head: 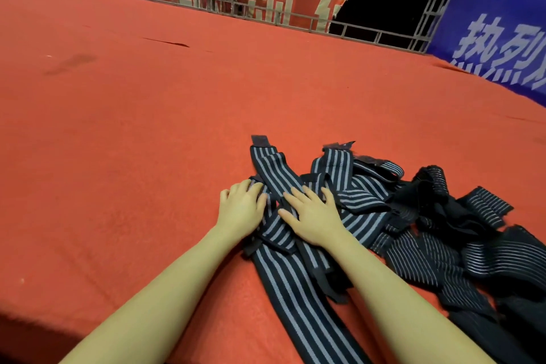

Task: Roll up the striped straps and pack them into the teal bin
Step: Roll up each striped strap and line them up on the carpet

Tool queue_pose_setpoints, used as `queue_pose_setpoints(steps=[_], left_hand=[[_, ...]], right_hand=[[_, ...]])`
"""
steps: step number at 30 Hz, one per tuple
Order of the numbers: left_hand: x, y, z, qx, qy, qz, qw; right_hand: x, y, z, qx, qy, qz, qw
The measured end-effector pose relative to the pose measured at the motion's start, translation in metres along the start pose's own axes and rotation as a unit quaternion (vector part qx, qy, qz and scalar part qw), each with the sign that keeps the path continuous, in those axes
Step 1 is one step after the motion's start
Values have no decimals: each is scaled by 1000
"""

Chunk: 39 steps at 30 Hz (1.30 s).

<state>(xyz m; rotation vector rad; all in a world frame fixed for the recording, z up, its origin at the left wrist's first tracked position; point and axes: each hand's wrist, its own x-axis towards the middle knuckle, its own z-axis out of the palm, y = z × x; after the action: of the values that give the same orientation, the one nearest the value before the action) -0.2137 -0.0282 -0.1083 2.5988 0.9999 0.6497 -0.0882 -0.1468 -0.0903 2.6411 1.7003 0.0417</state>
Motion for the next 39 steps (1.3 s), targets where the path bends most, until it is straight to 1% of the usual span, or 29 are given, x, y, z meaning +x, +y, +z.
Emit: queue_pose_setpoints(steps=[1, 3, 7, 9, 11, 15, 17, 20, 23, 25, 28, 30, 32, 35, 39], left_hand=[[5, 0, 2, 3, 0, -18, 1000], [19, -3, 5, 32, -11, -28, 999], [47, -6, 8, 72, -50, -39, 995], [53, -6, 14, 90, -59, -56, 993], [58, -6, 21, 93, -46, -65, 992], [71, -9, 29, 81, -7, -75, 994], [77, -16, 34, 68, 5, -90, 994], [85, -22, 40, 20, 40, -115, 992], [86, -21, 44, -3, 73, -111, 991], [82, -21, 47, -8, 66, -105, 992], [82, -21, 47, -5, 44, -111, 993], [84, -23, 46, 3, 42, -111, 993], [85, -27, 45, 7, 57, -113, 992], [84, -30, 47, 4, 88, -116, 989], [84, -27, 49, 1, 95, -116, 989]], right_hand=[[-1, 2, 6, 0, -4, 18, 1000], [0, 3, 14, -2, 16, 37, 999], [21, -4, 10, -21, 121, 37, 992], [37, -5, 7, -6, 151, 21, 988], [53, -2, 4, 25, 130, -2, 991], [76, 8, 14, 30, 7, -14, 999], [83, 8, 22, 30, 0, -6, 1000], [99, 9, 25, 15, 43, 4, 999], [111, 5, 31, -3, 131, -11, 991], [112, 3, 36, -15, 174, -26, 984], [121, 4, 37, -33, 196, -61, 978], [130, 5, 40, -42, 207, -65, 975], [135, 3, 45, -37, 225, -48, 972], [134, 1, 52, -16, 274, -9, 962], [129, 4, 51, -4, 324, 22, 946]])
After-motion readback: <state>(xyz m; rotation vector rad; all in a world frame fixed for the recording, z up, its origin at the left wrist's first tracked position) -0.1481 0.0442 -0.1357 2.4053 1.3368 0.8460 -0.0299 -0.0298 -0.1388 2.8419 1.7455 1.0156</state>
